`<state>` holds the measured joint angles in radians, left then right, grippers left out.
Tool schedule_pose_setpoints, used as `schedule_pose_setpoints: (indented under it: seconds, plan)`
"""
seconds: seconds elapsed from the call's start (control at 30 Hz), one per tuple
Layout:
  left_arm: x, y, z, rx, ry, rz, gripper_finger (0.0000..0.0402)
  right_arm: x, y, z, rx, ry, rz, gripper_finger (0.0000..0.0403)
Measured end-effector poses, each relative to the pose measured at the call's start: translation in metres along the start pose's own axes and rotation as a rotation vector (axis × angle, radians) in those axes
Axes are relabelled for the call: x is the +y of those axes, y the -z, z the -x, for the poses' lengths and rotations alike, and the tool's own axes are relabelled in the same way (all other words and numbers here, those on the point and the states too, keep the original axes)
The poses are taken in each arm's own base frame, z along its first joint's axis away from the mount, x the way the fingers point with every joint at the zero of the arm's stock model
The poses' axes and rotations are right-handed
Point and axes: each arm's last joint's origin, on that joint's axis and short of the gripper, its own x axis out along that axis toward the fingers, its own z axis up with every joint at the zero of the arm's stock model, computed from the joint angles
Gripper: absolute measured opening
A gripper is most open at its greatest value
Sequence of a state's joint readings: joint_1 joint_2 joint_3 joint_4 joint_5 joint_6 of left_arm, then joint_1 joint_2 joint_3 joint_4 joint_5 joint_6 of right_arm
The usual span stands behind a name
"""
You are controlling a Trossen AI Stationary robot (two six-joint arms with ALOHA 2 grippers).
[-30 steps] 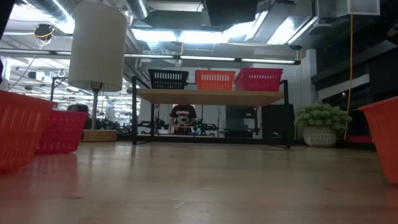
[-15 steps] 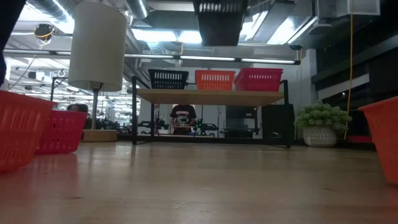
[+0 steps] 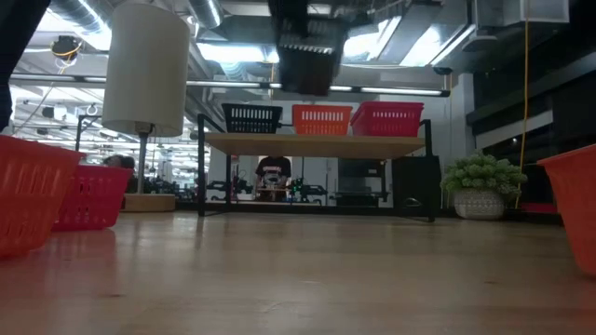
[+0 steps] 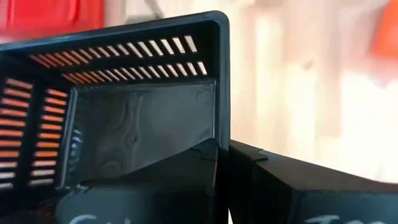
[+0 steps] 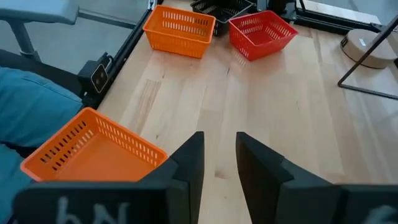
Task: Stack baskets on shelf by color
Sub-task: Stack the right black basket on top of the black basket on the shelf
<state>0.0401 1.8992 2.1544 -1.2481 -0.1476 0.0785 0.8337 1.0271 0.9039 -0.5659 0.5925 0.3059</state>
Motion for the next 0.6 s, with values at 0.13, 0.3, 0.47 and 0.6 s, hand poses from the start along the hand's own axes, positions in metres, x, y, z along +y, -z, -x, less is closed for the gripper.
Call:
schedule_pose_setpoints:
  seconds: [0.13,0.3,0.47,0.6]
  plan:
    - [0.029,0.009,0.0,0.057,-0.064,0.019,0.0,0.0,0.0,0.0,0.0,0.0,0.001,0.0091]
    - [0.069,0.021,0.035,-0.003,-0.153,0.11,0.0,0.0,0.0,0.0,0.001,0.0,0.001,0.0091]
    - [0.092,0.041,0.053,0.06,-0.179,0.187,0.0,0.0,0.001,0.0,0.008,0.0,0.005,0.0091]
    - [0.099,0.042,0.059,0.023,-0.202,0.154,0.0,-0.001,0.001,0.001,0.012,0.002,0.008,0.0091]
